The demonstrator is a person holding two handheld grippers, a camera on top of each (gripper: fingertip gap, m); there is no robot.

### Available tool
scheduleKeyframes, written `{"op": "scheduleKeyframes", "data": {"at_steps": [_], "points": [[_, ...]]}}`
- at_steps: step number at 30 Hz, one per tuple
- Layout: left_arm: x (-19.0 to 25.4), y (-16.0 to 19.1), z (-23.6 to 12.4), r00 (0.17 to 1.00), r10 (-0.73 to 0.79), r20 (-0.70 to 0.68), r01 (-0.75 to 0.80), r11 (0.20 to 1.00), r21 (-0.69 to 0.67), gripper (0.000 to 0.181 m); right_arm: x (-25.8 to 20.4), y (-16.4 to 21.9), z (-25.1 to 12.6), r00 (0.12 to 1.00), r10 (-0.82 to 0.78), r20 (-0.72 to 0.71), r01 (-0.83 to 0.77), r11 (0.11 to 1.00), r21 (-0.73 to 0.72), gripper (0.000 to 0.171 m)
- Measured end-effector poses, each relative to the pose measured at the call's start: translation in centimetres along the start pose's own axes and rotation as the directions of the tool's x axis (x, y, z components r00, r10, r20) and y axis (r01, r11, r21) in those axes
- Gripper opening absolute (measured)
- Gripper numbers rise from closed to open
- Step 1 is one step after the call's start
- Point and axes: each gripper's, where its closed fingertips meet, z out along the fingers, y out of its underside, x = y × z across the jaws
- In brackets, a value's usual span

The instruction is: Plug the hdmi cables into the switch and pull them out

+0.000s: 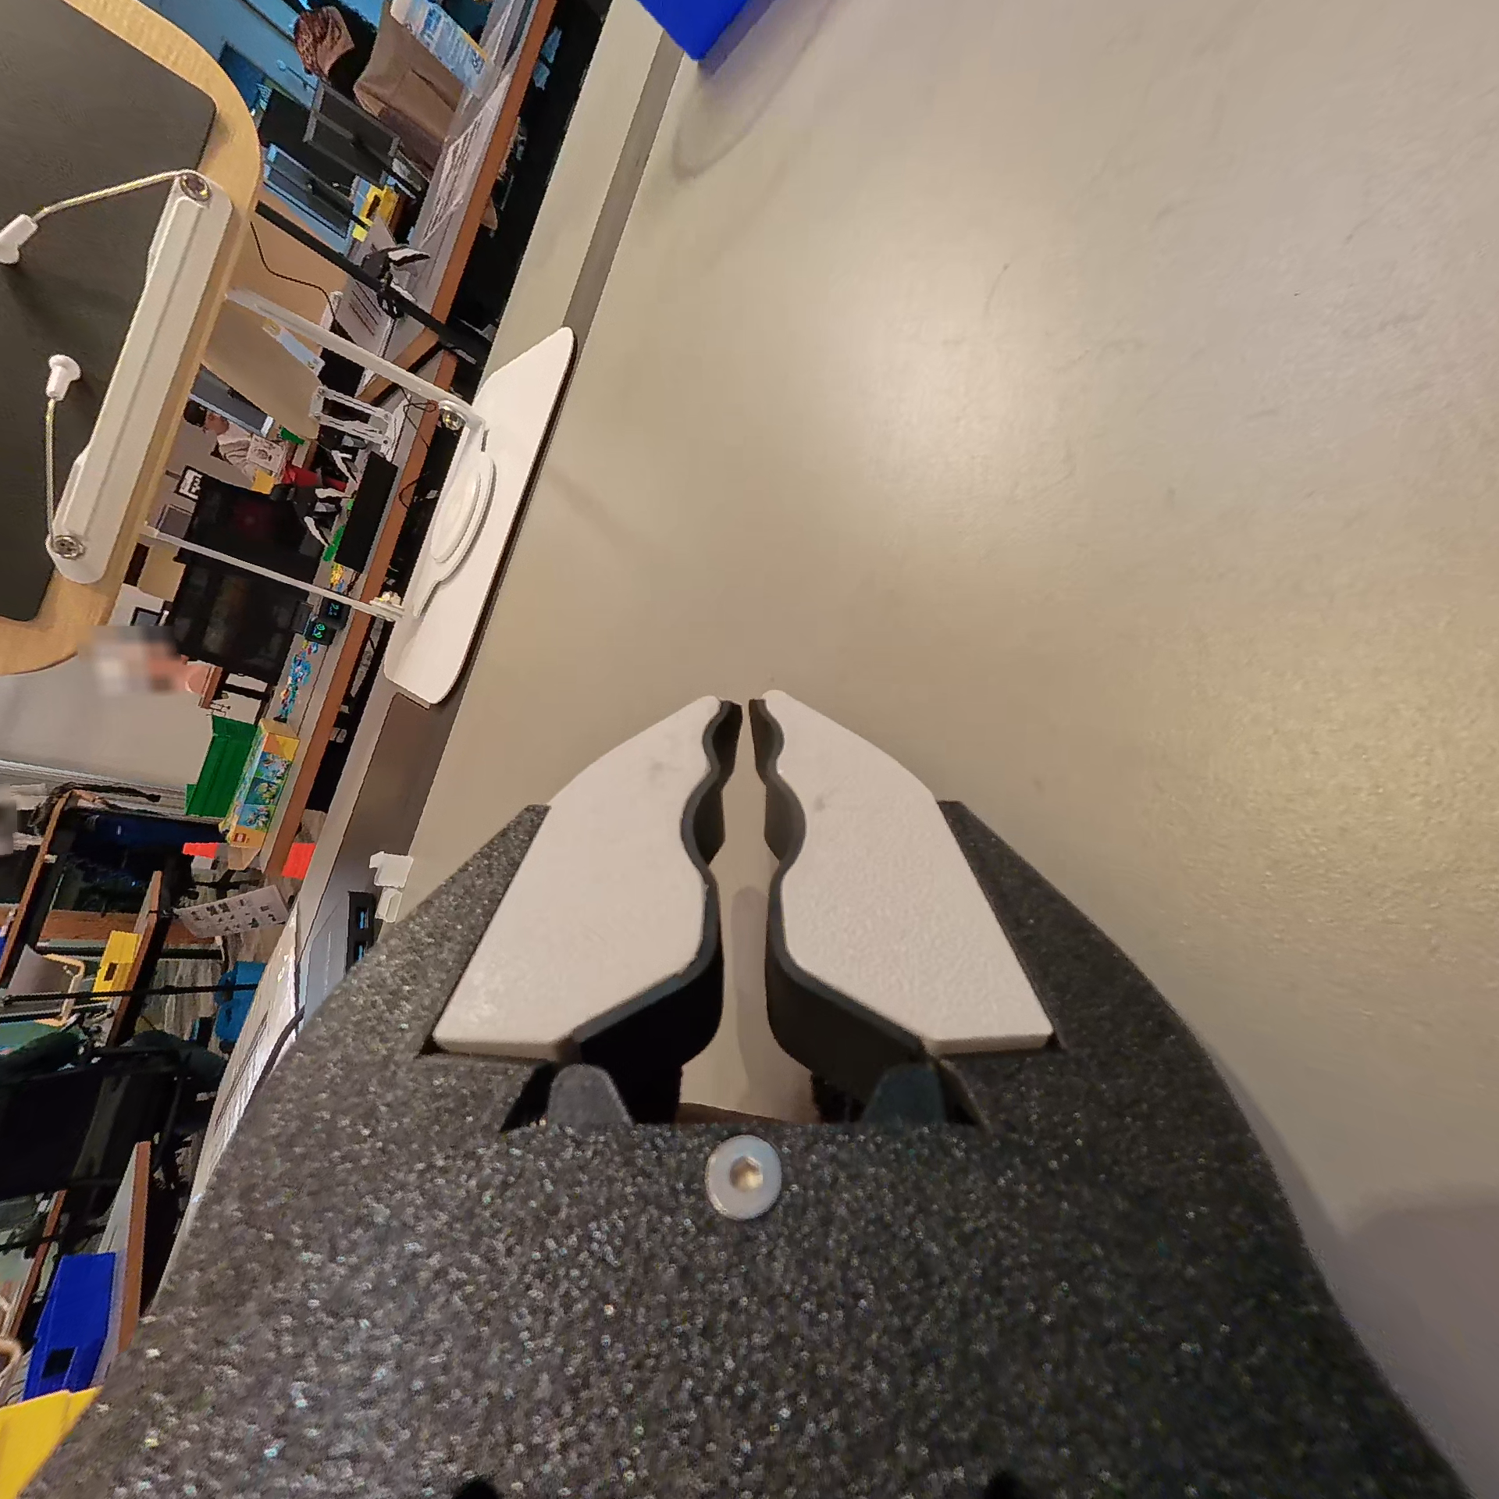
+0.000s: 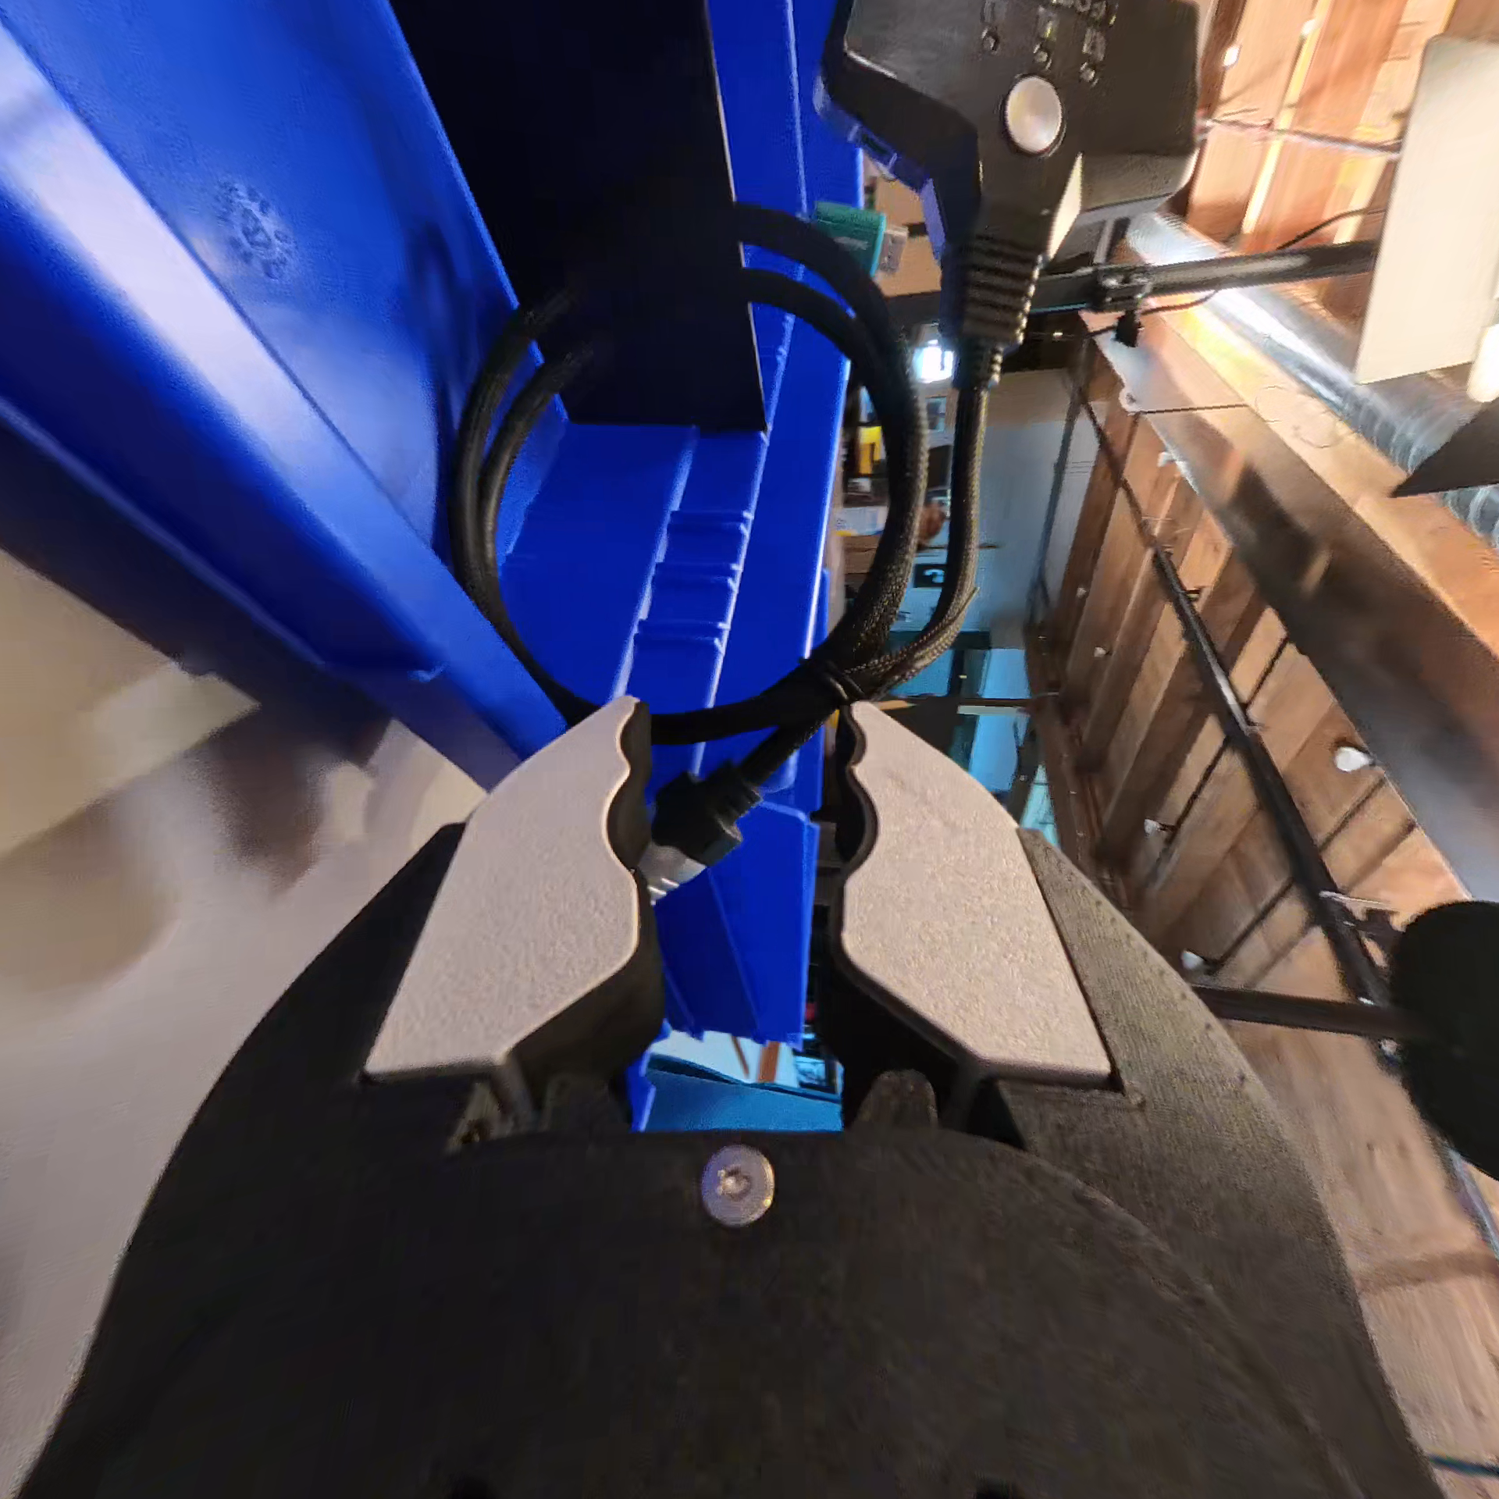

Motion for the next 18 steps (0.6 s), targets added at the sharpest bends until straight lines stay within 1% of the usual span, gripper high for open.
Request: {"op": "scheduleKeyframes", "data": {"at_steps": [1, 3, 5, 8, 11, 13, 14, 16, 18], "points": [[0.0, 0.0, 0.0, 1.000, 0.000, 0.000, 0.000, 1.000, 0.000, 0.004, -0.3, 0.0, 0.1, 0.999, 0.010, 0.035, -0.010, 1.000, -0.005, 0.045], [0.0, 0.0, 0.0, 1.000, 0.001, 0.001, -0.001, 1.000, 0.000, 0.004, -1.1, 0.6, 0.2, 0.991, 0.029, 0.130, -0.024, 0.999, -0.040, 0.037], [0.0, 0.0, 0.0, 1.000, 0.003, 0.003, -0.003, 1.000, 0.000, 0.004, -1.9, 0.9, 0.1, 0.973, 0.072, 0.221, -0.058, 0.996, -0.068, 0.039], [0.0, 0.0, 0.0, 1.000, 0.004, 0.002, -0.004, 1.000, 0.000, 0.004, -1.9, 0.5, -0.6, 0.929, 0.219, 0.298, -0.205, 0.976, -0.077, 0.042], [0.0, 0.0, 0.0, 1.000, 0.000, -0.001, 0.000, 1.000, 0.003, 0.005, -0.8, 0.3, -2.1, 0.866, 0.373, 0.333, -0.366, 0.927, -0.088, 0.046], [0.0, 0.0, -0.1, 1.000, -0.006, -0.004, 0.006, 1.000, 0.005, 0.007, -0.3, -0.5, -3.5, 0.801, 0.480, 0.359, -0.488, 0.870, -0.074, 0.047], [0.0, 0.0, -0.1, 1.000, -0.010, -0.007, 0.010, 1.000, 0.005, 0.008, -0.3, -1.5, -4.4, 0.753, 0.533, 0.386, -0.557, 0.828, -0.058, 0.048], [-0.1, 0.0, -0.1, 1.000, -0.021, -0.012, 0.021, 1.000, 0.007, 0.009, -1.0, -4.6, -6.4, 0.637, 0.611, 0.471, -0.688, 0.726, -0.012, 0.049], [-0.4, 0.0, -0.1, 0.999, -0.041, -0.004, 0.041, 0.999, 0.006, 0.013, -2.3, -8.4, -8.2, 0.524, 0.638, 0.564, -0.781, 0.624, 0.020, 0.053]]}}
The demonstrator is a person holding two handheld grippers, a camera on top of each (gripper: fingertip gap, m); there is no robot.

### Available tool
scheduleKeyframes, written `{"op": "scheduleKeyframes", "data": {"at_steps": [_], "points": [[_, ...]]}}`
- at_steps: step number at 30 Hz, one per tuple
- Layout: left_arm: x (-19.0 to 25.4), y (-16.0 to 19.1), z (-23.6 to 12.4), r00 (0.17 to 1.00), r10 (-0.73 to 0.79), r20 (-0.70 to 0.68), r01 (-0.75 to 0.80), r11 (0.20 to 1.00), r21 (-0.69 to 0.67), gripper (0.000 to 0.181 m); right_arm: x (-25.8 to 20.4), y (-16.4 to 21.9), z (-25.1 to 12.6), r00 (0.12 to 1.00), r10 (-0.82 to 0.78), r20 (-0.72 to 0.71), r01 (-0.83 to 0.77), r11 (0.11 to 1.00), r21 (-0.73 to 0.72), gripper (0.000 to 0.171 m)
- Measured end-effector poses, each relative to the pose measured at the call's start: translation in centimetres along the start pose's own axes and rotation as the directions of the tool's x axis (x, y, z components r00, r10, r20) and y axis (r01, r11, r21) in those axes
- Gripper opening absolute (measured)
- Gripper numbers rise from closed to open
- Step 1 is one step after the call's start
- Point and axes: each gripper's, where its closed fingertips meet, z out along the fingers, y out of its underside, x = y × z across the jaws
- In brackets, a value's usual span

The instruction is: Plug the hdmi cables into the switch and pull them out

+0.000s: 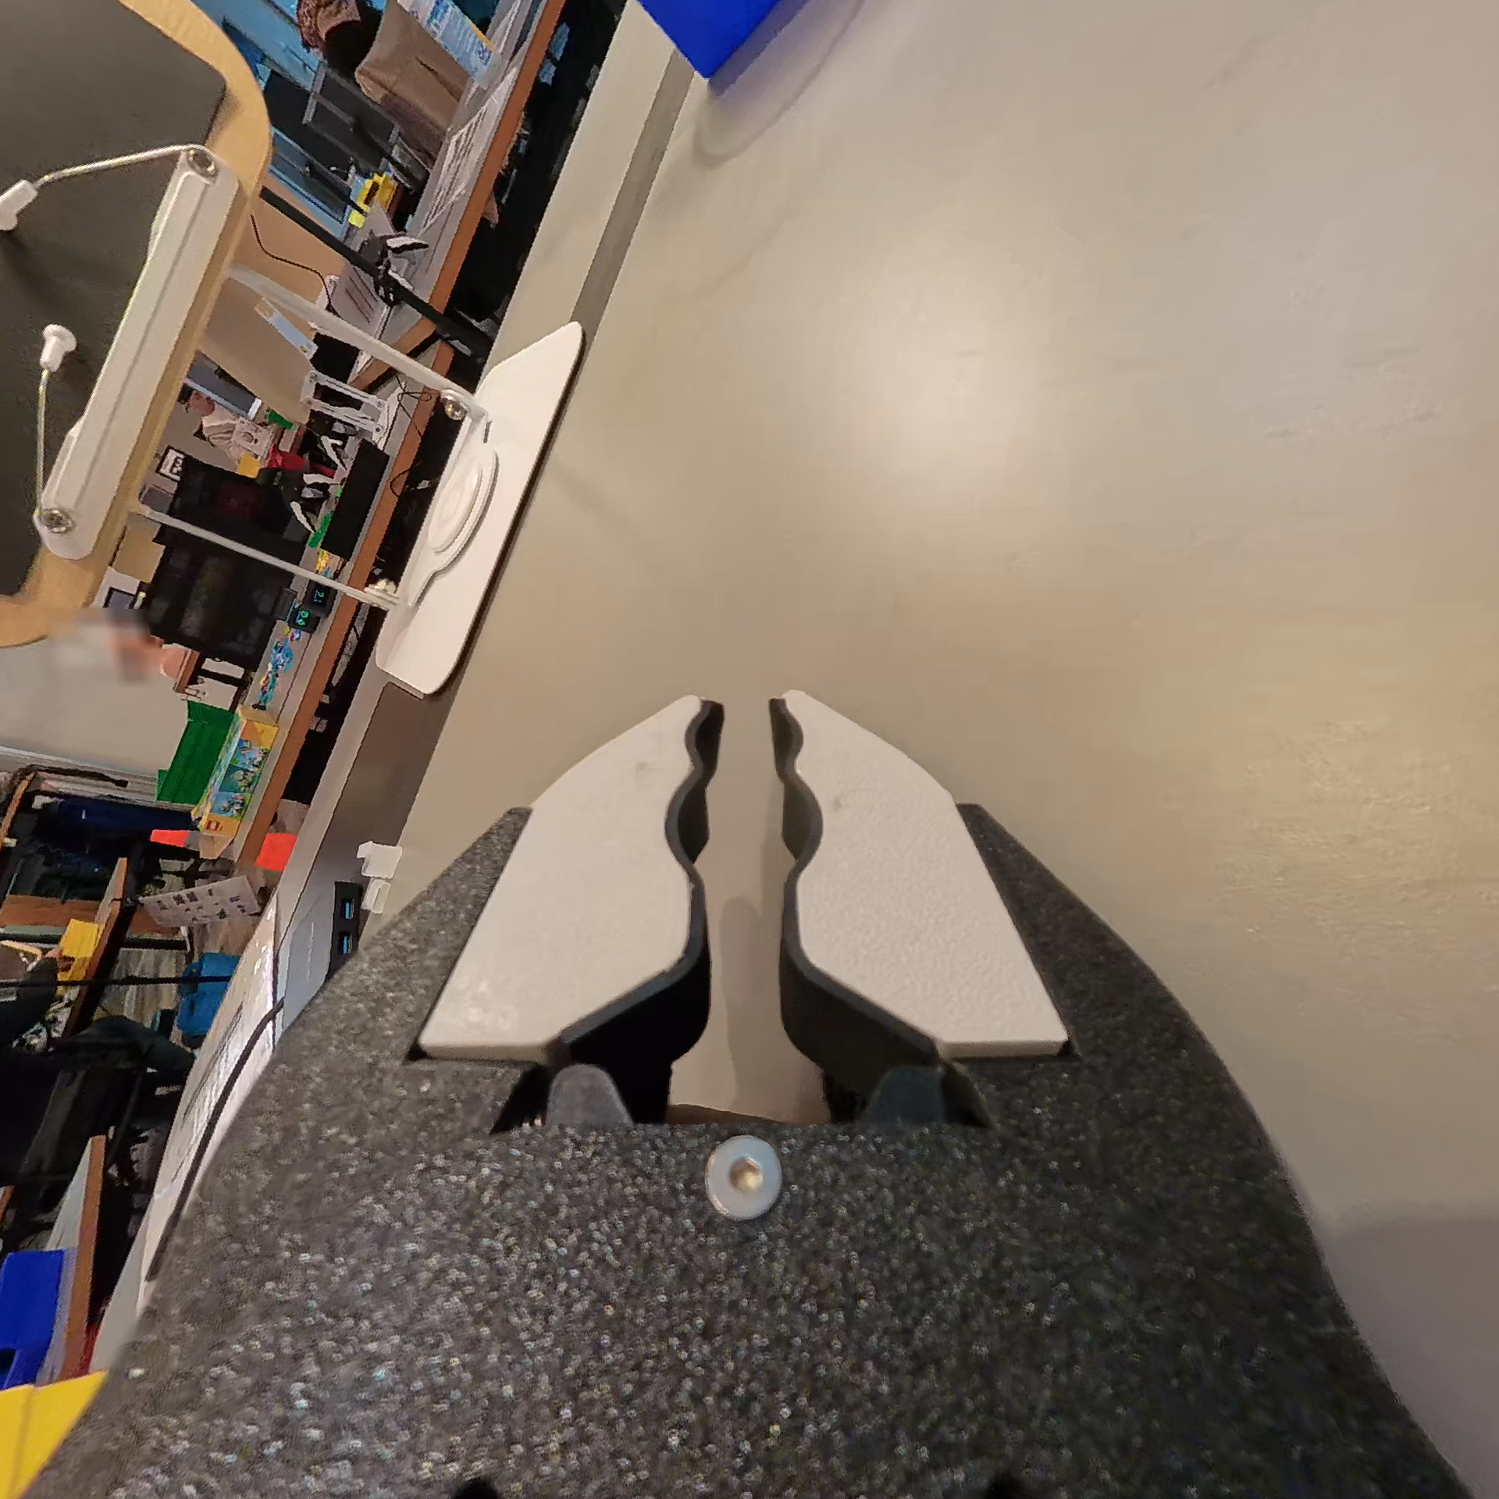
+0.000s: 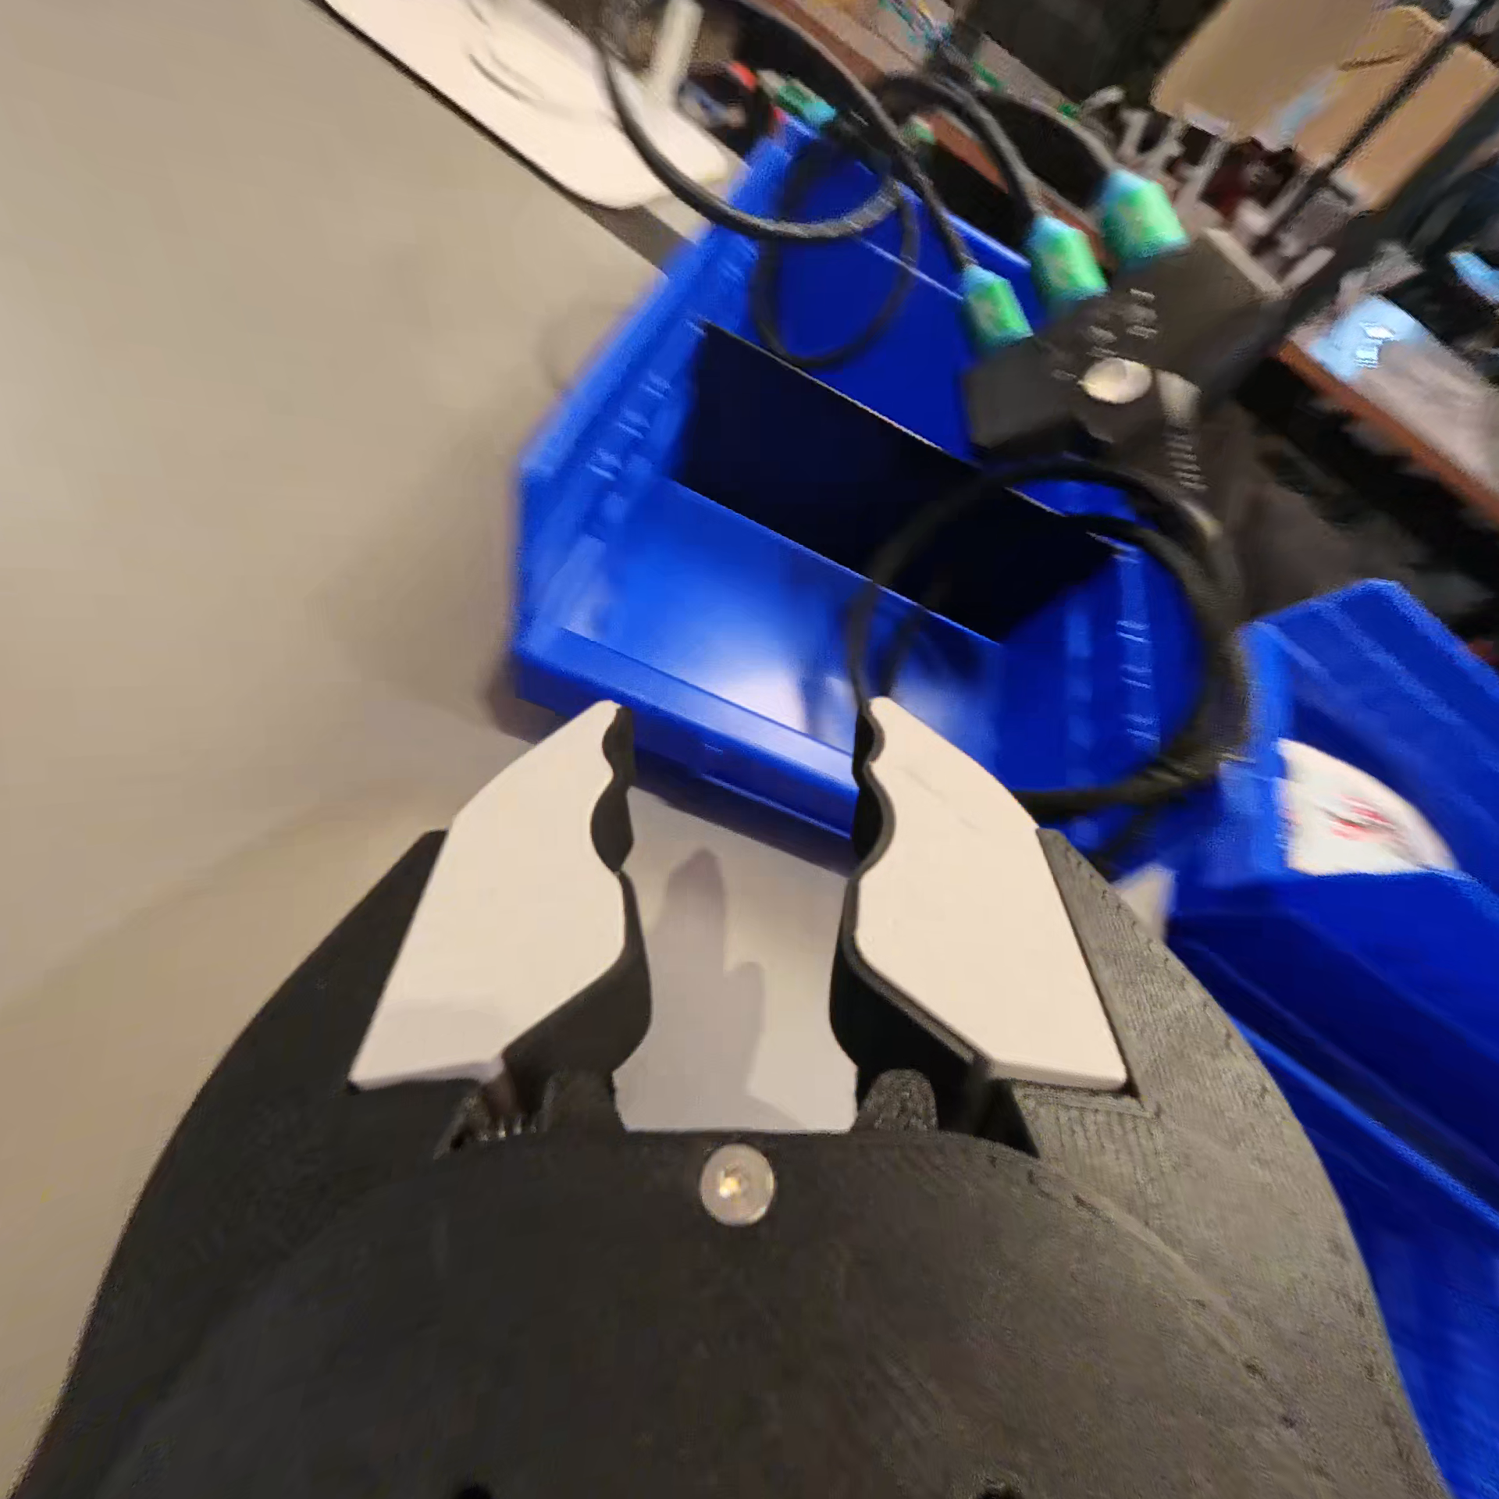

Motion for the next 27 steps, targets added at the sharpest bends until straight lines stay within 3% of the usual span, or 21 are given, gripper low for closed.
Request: {"op": "scheduleKeyframes", "data": {"at_steps": [2, 6, 10, 13, 16, 18, 22, 25, 27], "points": [[-0.3, 0.0, -0.1, 0.999, -0.032, 0.008, 0.032, 0.999, 0.000, 0.021, -3.3, -1.0, 1.1, 0.995, 0.074, 0.063, -0.077, 0.995, 0.060, 0.057], [-1.9, 0.2, -1.3, 0.972, -0.219, 0.087, 0.220, 0.975, -0.003, 0.033, -4.8, -2.1, 3.6, 0.982, 0.187, 0.015, -0.188, 0.974, 0.123, 0.060], [-4.7, -0.4, -5.3, 0.806, -0.567, 0.168, 0.541, 0.822, 0.179, 0.032, -4.8, -3.0, 5.0, 0.967, 0.255, -0.018, -0.249, 0.954, 0.166, 0.059], [-6.5, 1.4, -9.4, 0.661, -0.700, 0.268, 0.639, 0.713, 0.287, 0.035, -4.8, -3.2, 5.3, 0.963, 0.265, -0.046, -0.253, 0.951, 0.175, 0.058], [-9.1, 3.4, -16.1, 0.532, -0.681, 0.503, 0.545, 0.730, 0.412, 0.036, -5.2, -3.3, 5.6, 0.961, 0.275, -0.039, -0.263, 0.946, 0.191, 0.051], [-9.6, 5.8, -20.7, 0.415, -0.629, 0.657, 0.492, 0.763, 0.420, 0.036, -5.6, -3.3, 5.9, 0.952, 0.305, -0.010, -0.298, 0.937, 0.185, 0.050], [-9.3, 13.0, -26.7, 0.181, -0.565, 0.805, 0.600, 0.712, 0.364, 0.038, -5.4, -3.0, 6.3, 0.954, 0.298, -0.037, -0.288, 0.943, 0.169, 0.047], [-9.5, 17.7, -29.0, 0.186, -0.352, 0.917, 0.680, 0.720, 0.138, 0.046, -5.1, -2.9, 6.6, 0.960, 0.270, -0.071, -0.256, 0.953, 0.160, 0.045], [-9.6, 19.9, -29.0, 0.231, -0.334, 0.914, 0.727, 0.683, 0.066, 0.056, -5.1, -2.9, 6.8, 0.965, 0.248, -0.084, -0.234, 0.960, 0.152, 0.043]]}}
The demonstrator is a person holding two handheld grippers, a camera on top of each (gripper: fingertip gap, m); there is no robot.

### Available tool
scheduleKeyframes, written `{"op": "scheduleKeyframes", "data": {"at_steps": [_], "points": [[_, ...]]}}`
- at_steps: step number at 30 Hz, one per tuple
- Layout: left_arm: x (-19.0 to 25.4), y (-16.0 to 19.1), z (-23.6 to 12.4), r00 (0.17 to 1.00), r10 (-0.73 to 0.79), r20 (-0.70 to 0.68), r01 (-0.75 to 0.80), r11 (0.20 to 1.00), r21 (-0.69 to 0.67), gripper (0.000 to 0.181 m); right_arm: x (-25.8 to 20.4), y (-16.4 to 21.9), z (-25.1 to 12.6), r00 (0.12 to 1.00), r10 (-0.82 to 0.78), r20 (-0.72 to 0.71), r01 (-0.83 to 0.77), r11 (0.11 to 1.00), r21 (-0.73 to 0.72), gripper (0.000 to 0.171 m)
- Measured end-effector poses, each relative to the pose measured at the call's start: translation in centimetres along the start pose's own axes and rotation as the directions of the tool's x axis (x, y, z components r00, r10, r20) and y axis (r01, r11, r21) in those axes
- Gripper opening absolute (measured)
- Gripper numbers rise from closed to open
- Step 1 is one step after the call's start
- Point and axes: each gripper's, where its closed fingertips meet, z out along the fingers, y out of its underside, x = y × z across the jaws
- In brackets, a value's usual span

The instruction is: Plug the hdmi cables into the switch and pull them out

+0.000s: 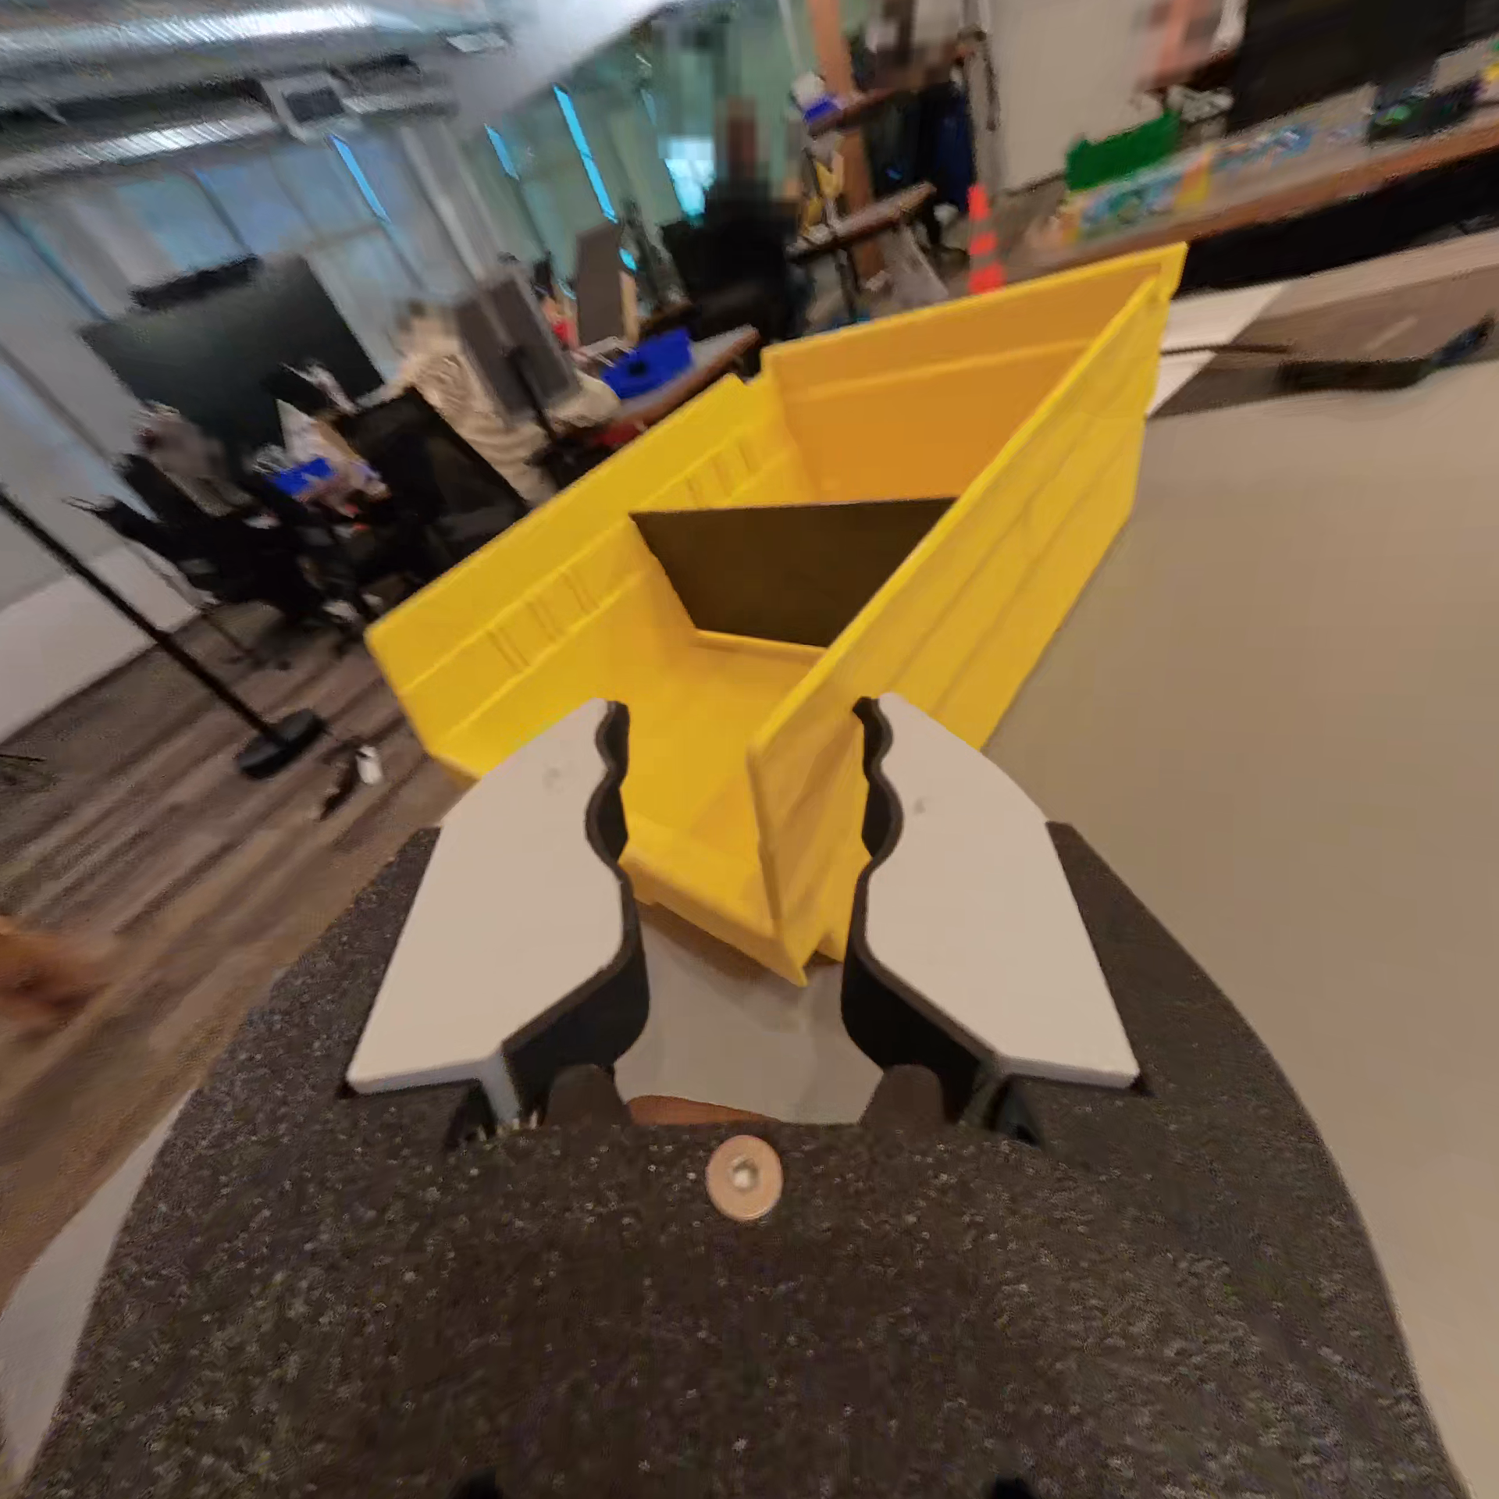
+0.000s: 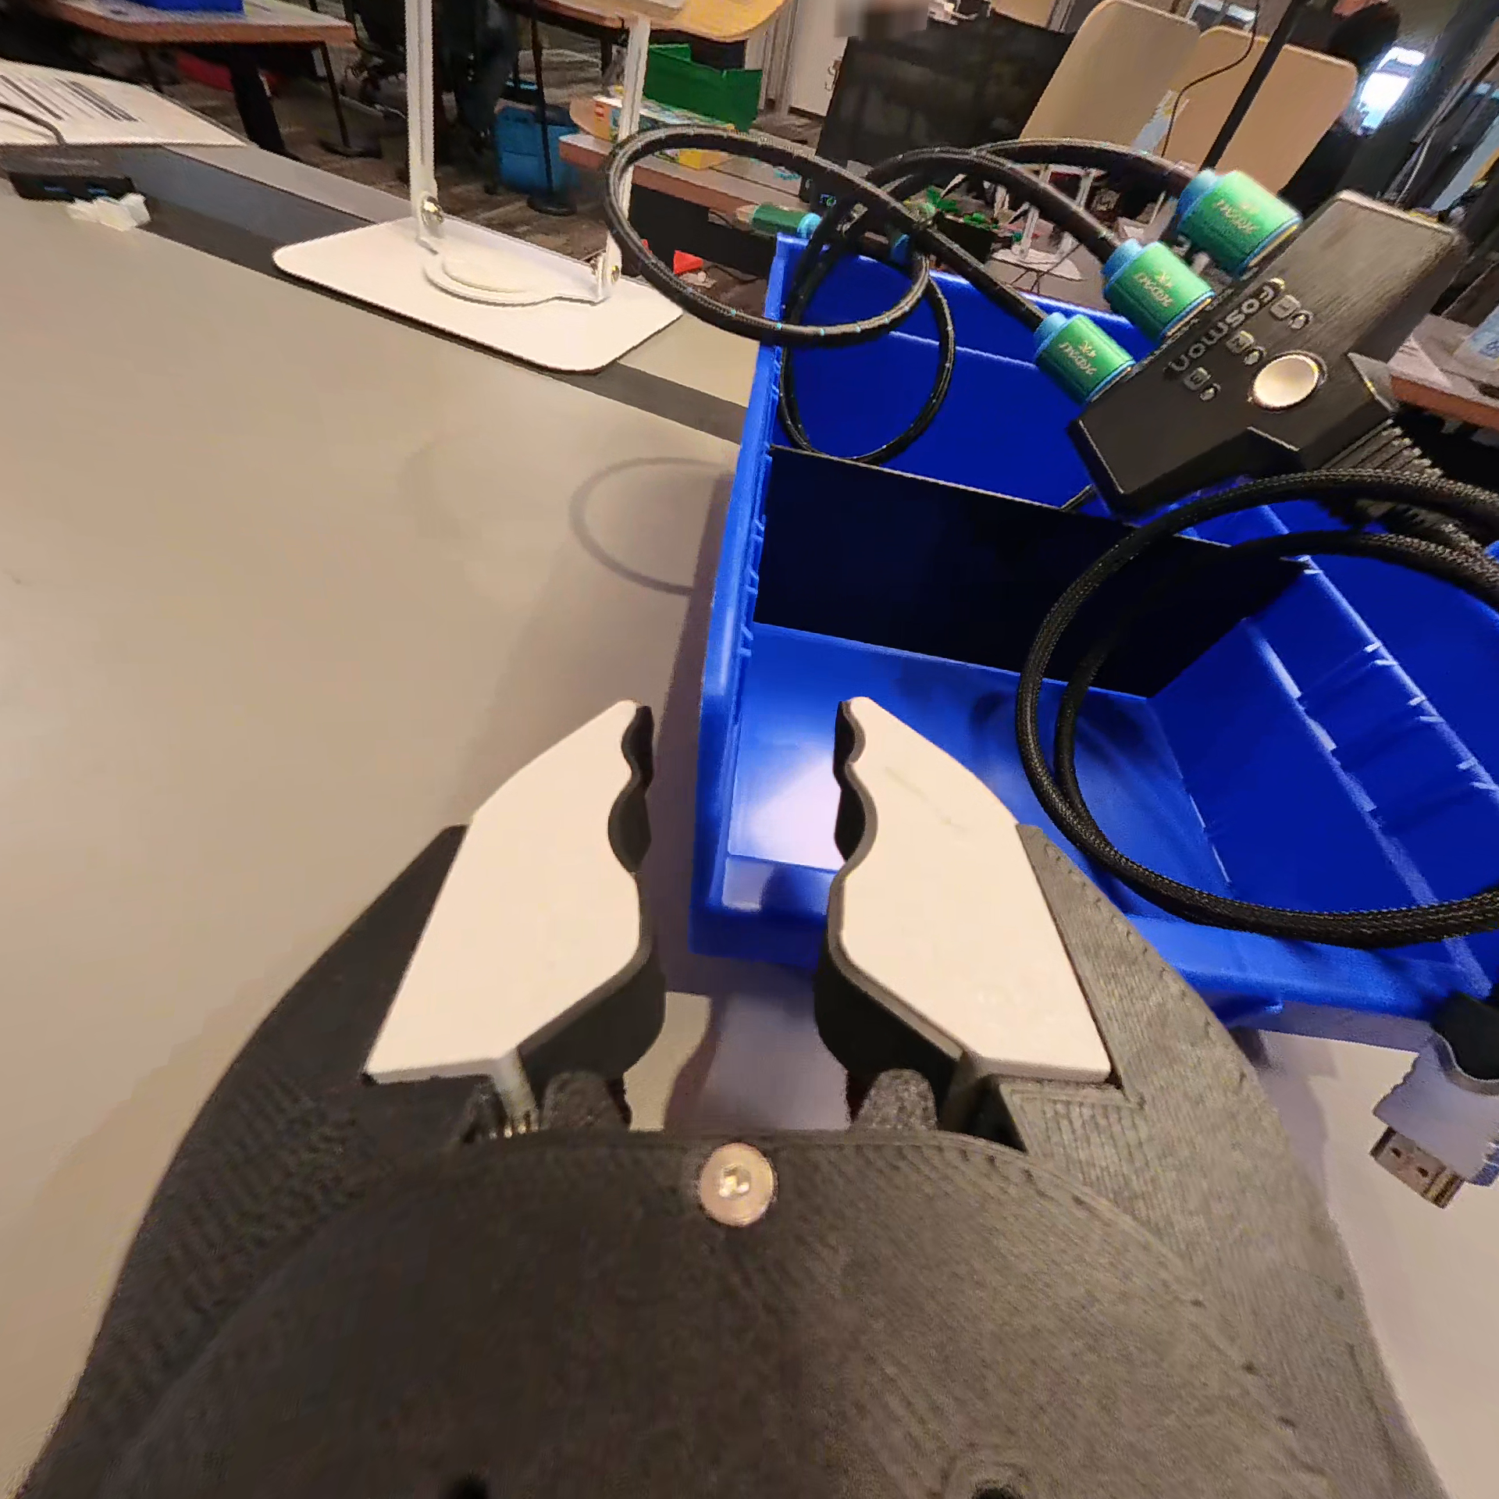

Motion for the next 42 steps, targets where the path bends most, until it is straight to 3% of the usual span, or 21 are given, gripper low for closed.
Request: {"op": "scheduleKeyframes", "data": {"at_steps": [5, 11, 14, 22, 32, 42], "points": [[0.5, 2.0, 1.8, 0.988, -0.027, -0.154, 0.010, 0.994, -0.112, 0.041, 0.0, -0.5, 0.0, 0.999, -0.045, -0.026, 0.045, 0.999, 0.022, 0.028], [3.9, 0.2, -0.4, 0.904, 0.060, -0.423, -0.038, 0.997, 0.060, 0.006, -0.2, -1.0, -0.1, 0.994, -0.106, -0.026, 0.107, 0.994, 0.038, 0.005], [6.1, -0.3, -2.8, 0.830, 0.178, -0.528, -0.100, 0.980, 0.173, 0.007, -0.2, -0.9, -0.3, 0.995, -0.096, -0.010, 0.096, 0.995, 0.028, 0.004], [8.6, -1.3, -9.0, 0.673, 0.236, -0.701, -0.055, 0.961, 0.271, 0.010, 0.1, 0.0, -2.7, 0.992, -0.078, 0.097, 0.072, 0.995, 0.063, 0.003], [12.4, -2.5, -15.6, 0.308, 0.364, -0.879, 0.048, 0.917, 0.397, 0.007, 0.1, 0.5, -4.2, 0.972, -0.056, 0.227, 0.038, 0.996, 0.083, 0.003], [16.4, -2.5, -22.3, -0.109, 0.444, -0.889, 0.179, 0.889, 0.422, 0.005, -2.1, -0.5, -2.2, 0.930, -0.079, 0.358, 0.056, 0.996, 0.074, 0.006]]}}
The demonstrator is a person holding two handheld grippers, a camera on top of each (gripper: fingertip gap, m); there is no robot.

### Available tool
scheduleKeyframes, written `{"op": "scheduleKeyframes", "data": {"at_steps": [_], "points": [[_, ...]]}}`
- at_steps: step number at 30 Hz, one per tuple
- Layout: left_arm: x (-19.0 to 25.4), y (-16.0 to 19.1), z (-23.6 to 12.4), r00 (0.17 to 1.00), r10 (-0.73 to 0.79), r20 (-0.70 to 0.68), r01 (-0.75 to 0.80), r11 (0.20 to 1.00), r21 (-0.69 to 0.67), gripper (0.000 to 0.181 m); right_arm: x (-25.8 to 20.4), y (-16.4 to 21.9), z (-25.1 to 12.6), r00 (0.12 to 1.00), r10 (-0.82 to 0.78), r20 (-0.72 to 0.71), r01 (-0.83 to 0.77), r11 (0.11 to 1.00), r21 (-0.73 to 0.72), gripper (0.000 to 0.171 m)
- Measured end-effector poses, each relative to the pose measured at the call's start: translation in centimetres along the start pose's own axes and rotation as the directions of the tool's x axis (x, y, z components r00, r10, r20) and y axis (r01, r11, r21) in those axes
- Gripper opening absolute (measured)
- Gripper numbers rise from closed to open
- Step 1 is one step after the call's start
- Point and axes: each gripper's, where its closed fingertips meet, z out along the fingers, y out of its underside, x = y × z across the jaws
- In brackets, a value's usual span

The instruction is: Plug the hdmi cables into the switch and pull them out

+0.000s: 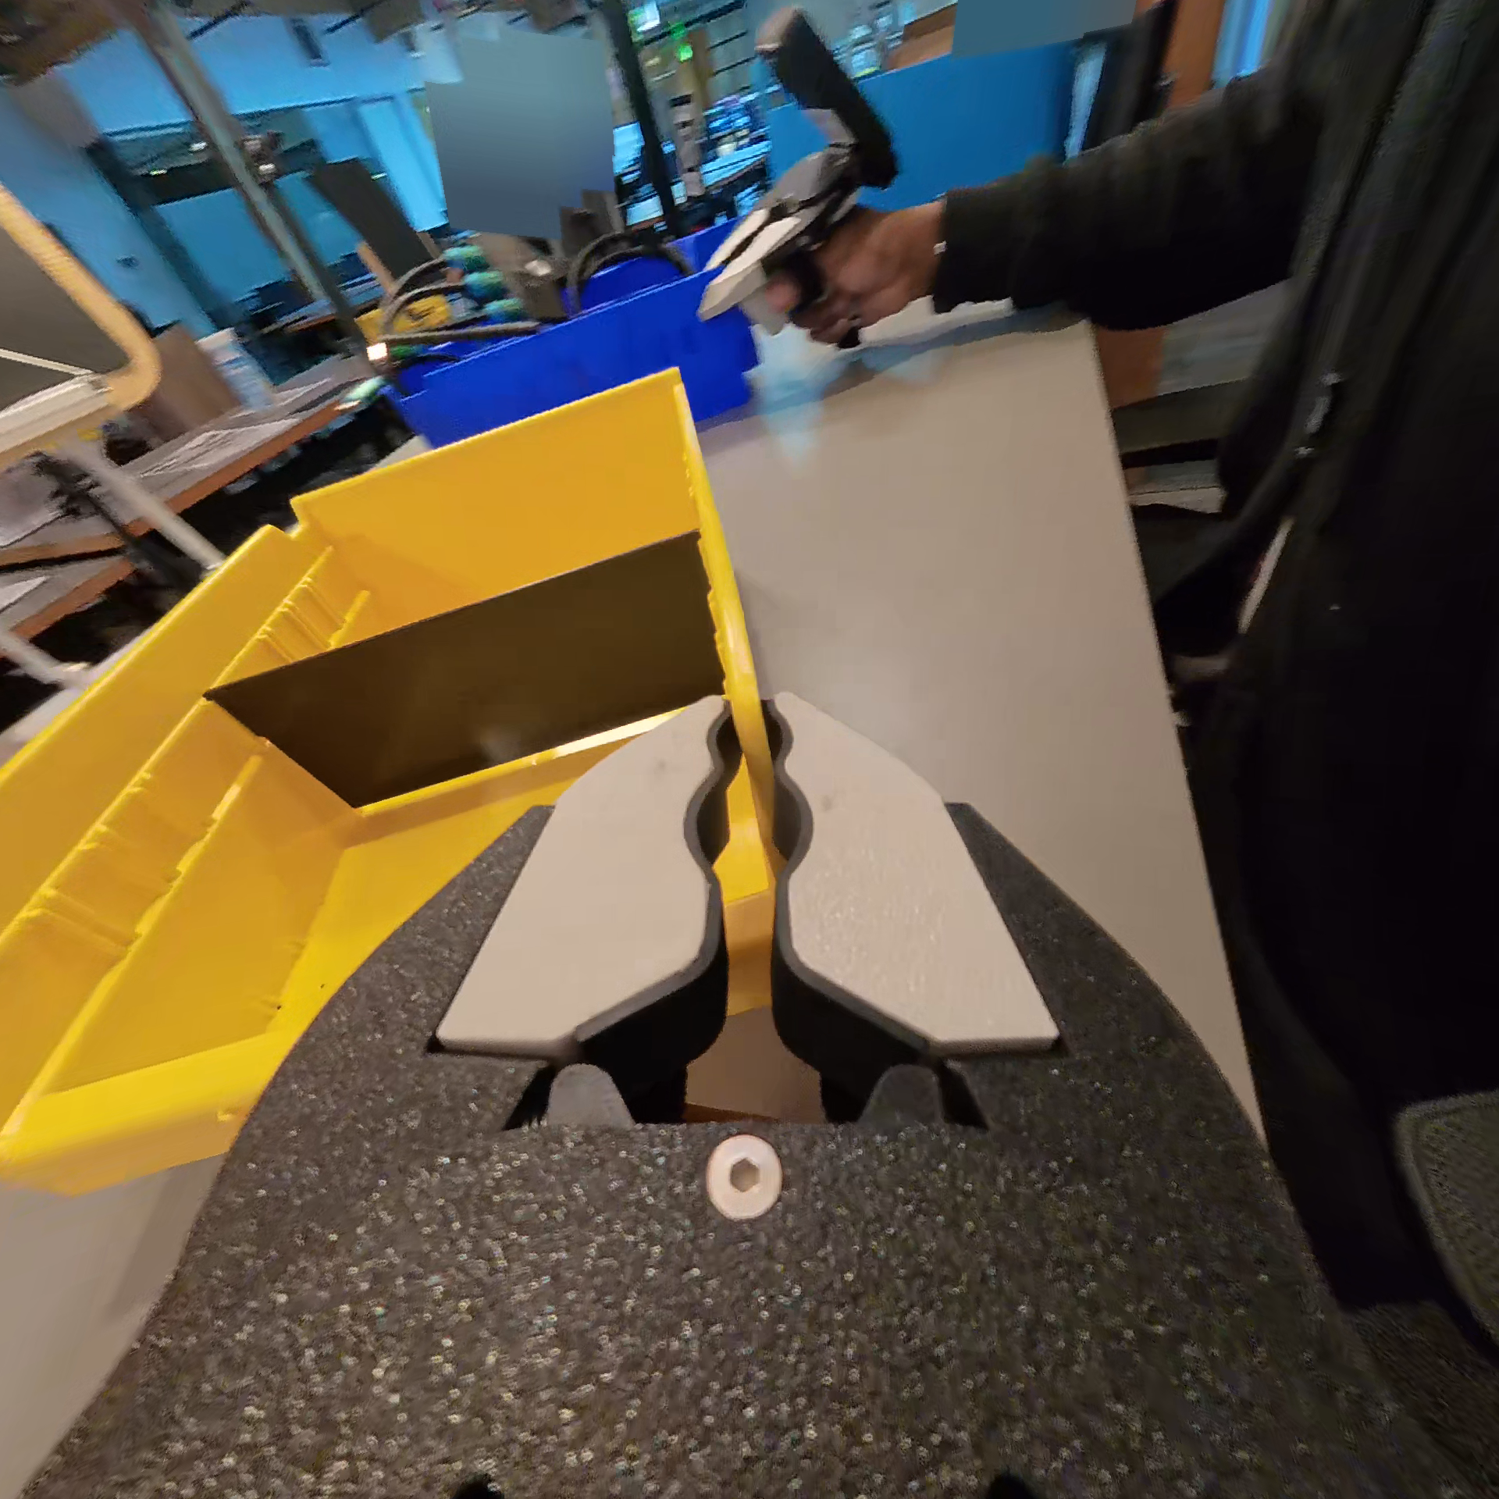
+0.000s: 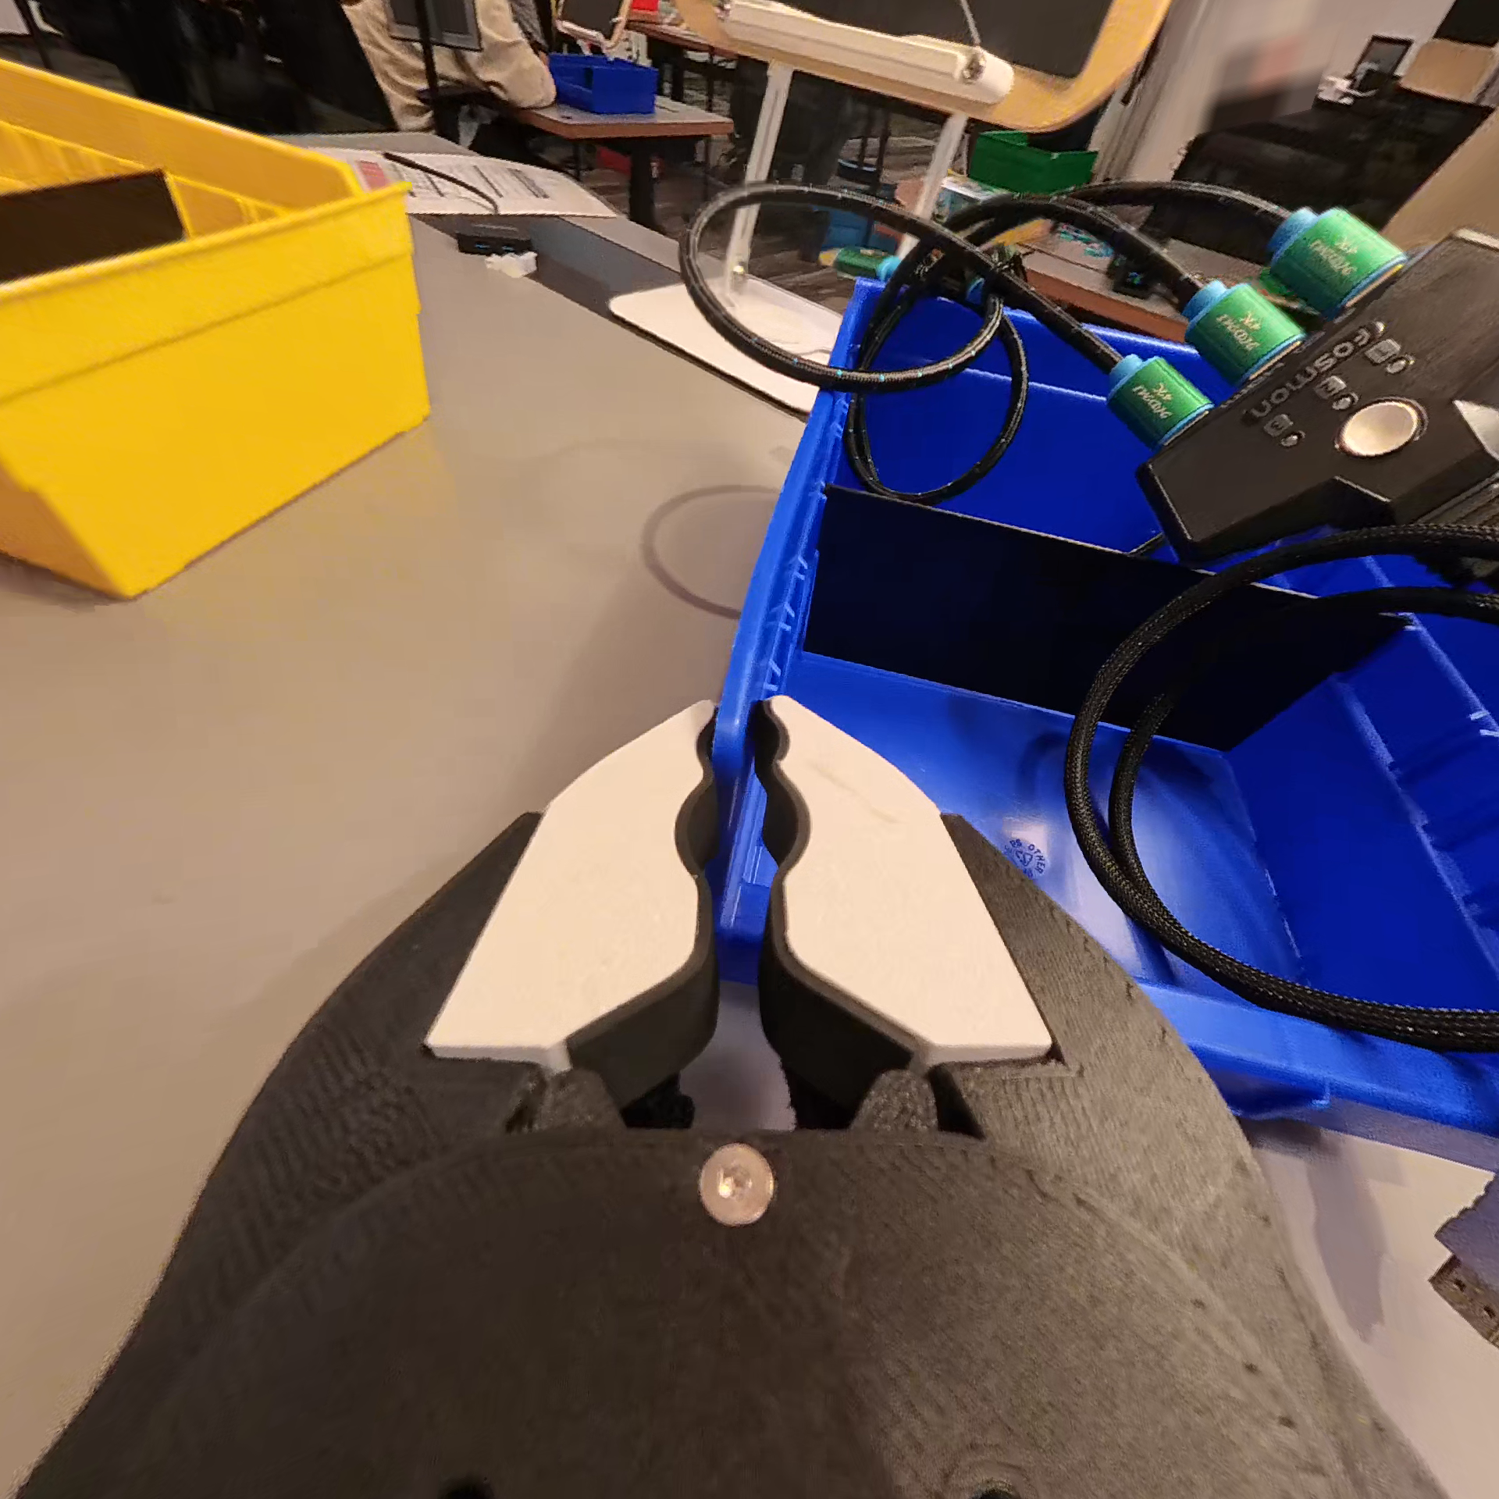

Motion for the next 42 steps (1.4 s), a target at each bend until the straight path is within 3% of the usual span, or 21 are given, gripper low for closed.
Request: {"op": "scheduleKeyframes", "data": {"at_steps": [8, 16, 28, 38, 42], "points": [[4.8, -1.2, 2.2, 0.964, -0.023, -0.264, 0.034, 0.999, 0.038, 0.003, -3.5, -0.8, 1.0, 0.992, -0.023, 0.120, 0.018, 0.999, 0.036, 0.004], [9.3, -2.4, 3.9, 0.906, -0.028, -0.422, 0.044, 0.999, 0.029, 0.002, -7.9, -2.0, 2.7, 0.930, -0.082, 0.359, 0.057, 0.995, 0.079, 0.005], [12.5, -4.0, 6.8, 0.881, -0.047, -0.470, 0.065, 0.998, 0.023, 0.002, -14.0, -4.5, 8.1, 0.789, -0.138, 0.598, 0.089, 0.990, 0.111, 0.004], [13.5, -4.9, 9.8, 0.885, -0.046, -0.464, 0.064, 0.998, 0.024, 0.002, -19.5, -6.0, 11.3, 0.582, -0.262, 0.770, 0.276, 0.954, 0.116, 0.011], [13.0, -5.2, 11.5, 0.890, -0.045, -0.453, 0.063, 0.998, 0.026, 0.003, -19.4, -6.2, 12.0, 0.552, -0.265, 0.790, 0.309, 0.946, 0.101, 0.011]]}}
